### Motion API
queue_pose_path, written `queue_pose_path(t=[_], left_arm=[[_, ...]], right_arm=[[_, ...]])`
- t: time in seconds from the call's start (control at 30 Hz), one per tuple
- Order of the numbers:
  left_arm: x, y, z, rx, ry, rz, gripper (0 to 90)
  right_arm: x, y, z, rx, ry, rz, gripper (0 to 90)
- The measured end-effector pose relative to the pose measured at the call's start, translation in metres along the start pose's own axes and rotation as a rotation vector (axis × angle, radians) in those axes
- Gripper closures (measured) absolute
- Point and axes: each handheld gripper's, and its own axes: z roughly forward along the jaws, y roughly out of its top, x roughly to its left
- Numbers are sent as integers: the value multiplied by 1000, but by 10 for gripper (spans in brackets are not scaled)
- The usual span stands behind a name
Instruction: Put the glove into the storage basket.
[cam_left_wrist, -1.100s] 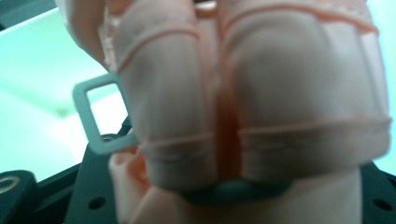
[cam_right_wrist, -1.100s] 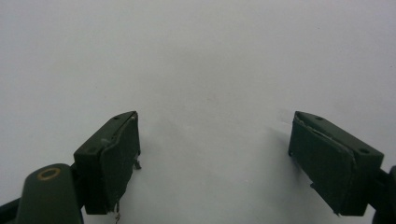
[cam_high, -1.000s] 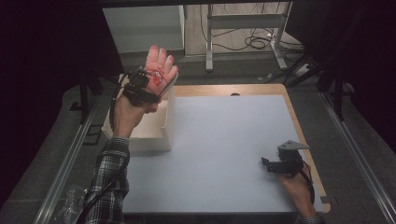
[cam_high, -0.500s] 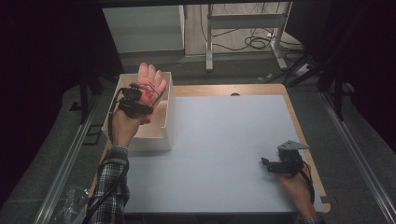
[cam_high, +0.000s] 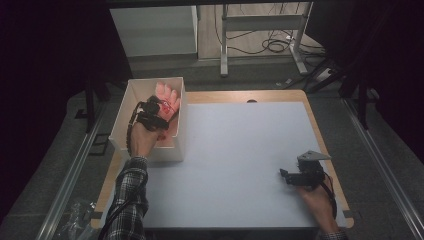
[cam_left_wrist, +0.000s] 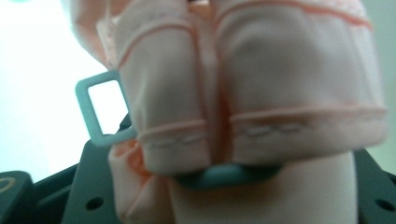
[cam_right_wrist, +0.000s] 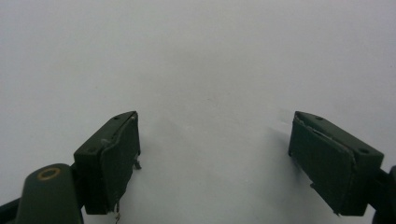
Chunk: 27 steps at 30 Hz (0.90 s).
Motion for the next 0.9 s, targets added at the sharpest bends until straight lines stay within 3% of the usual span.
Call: queue_pose_path(t=[0.2, 0.37, 0.5, 0.67, 0.77, 0.9], left_arm=[[-8, 6, 12, 61, 26, 9, 407], [-11, 8, 16, 98, 8, -3, 388], [-13, 10, 20, 131, -4, -4, 308], [-12, 10, 19, 119, 23, 20, 185], [-10, 9, 16, 114, -12, 15, 111], [-7, 8, 7, 93, -36, 10, 76]], right_arm=[[0, 0, 0, 0, 0, 0, 169], [0, 0, 0, 0, 0, 0, 169], [0, 0, 0, 0, 0, 0, 169], [0, 0, 0, 0, 0, 0, 169], [0, 0, 0, 0, 0, 0, 169], [0, 0, 0, 0, 0, 0, 168]])
